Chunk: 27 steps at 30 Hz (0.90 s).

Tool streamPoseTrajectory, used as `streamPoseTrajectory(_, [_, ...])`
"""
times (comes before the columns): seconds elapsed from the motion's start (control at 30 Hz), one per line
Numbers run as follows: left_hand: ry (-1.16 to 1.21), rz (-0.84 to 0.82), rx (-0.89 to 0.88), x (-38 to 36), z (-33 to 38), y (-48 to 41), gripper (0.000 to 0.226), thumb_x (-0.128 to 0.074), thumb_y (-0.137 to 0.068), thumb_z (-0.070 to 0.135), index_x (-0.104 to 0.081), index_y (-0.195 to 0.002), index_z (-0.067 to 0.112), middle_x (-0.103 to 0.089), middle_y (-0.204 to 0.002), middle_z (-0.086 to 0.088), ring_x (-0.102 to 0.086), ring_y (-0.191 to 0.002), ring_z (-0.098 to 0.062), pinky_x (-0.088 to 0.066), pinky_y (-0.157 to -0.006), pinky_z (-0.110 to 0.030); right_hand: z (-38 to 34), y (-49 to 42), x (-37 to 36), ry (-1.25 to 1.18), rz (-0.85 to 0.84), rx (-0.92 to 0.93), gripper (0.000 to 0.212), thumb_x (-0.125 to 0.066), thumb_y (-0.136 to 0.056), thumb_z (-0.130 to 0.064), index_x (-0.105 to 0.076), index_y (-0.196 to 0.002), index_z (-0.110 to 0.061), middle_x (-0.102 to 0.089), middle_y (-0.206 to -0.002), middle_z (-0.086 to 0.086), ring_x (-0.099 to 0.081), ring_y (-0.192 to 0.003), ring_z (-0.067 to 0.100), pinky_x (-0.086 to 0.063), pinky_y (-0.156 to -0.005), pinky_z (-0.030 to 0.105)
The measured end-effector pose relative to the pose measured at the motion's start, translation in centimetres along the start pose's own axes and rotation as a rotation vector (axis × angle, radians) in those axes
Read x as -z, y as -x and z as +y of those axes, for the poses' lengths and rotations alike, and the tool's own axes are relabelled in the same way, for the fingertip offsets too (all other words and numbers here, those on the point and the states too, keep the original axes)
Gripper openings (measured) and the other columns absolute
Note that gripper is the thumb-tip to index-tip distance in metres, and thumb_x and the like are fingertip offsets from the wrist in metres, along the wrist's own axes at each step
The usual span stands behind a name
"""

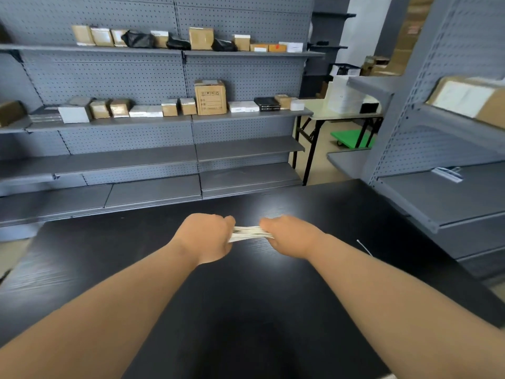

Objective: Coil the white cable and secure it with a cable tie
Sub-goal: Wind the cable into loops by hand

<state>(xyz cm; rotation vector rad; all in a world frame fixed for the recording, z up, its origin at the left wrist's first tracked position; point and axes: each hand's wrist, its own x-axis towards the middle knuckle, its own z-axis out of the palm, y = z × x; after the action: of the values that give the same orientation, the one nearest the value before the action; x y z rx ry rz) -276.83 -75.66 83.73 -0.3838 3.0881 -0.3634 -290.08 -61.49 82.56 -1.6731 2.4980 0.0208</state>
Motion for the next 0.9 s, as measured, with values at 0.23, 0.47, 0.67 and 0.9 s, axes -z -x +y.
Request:
streamPoseTrajectory(0.23, [-0.052, 0.021, -0.161, -0.5, 1.0, -1.8, 0.020, -0.038, -0.093, 0.028, -0.048, -0.101, 0.013, -0.063, -0.097, -0.004, -0.062, -0.082, -0.030, -0.038, -0.062, -0.033, 1.3, 1.5, -0.6, -0.043, 0.004, -0.097, 0.013, -0.041, -0.091, -0.015, -0.046, -0.103, -0.012, -0.060, -0.098, 0.014, -0.046, -0.075, 0.029, -0.036, -0.062, 0.035])
streamPoseTrajectory(0.47, [-0.083, 0.020, -0.264, -1.0, 2.8, -4.3, 0.021, -0.037, -0.095, 0.026, -0.045, -0.107, 0.011, -0.062, -0.099, -0.008, -0.062, -0.084, -0.033, -0.040, -0.062, -0.035, 3.0, 2.9, -1.2, -0.103, 0.089, -0.170, 0.007, -0.047, -0.091, -0.026, -0.045, -0.094, -0.019, -0.058, -0.100, 0.007, -0.052, -0.082, 0.026, -0.030, -0.063, 0.031])
streamPoseTrajectory(0.67, [-0.116, 0.008, -0.300, -1.0, 4.4, -6.6, 0.022, -0.038, -0.095, 0.027, -0.046, -0.109, 0.012, -0.063, -0.101, -0.007, -0.063, -0.086, -0.032, -0.037, -0.061, -0.033, 5.2, 4.1, -1.3, -0.259, 0.063, -0.286, 0.060, -0.061, -0.081, -0.050, -0.039, -0.131, -0.026, -0.047, -0.131, -0.001, -0.051, -0.116, 0.022, -0.042, -0.089, 0.034])
streamPoseTrajectory(0.9, [-0.145, -0.046, -0.278, -1.9, 6.3, -10.3, 0.021, -0.039, -0.094, 0.026, -0.046, -0.109, 0.013, -0.063, -0.102, -0.006, -0.064, -0.088, -0.030, -0.039, -0.063, -0.033, 12.0, 7.1, -2.1, -0.415, 0.041, -0.420, 0.080, -0.057, -0.076, -0.065, -0.032, -0.141, -0.026, -0.041, -0.143, -0.004, -0.045, -0.127, 0.016, -0.041, -0.101, 0.035])
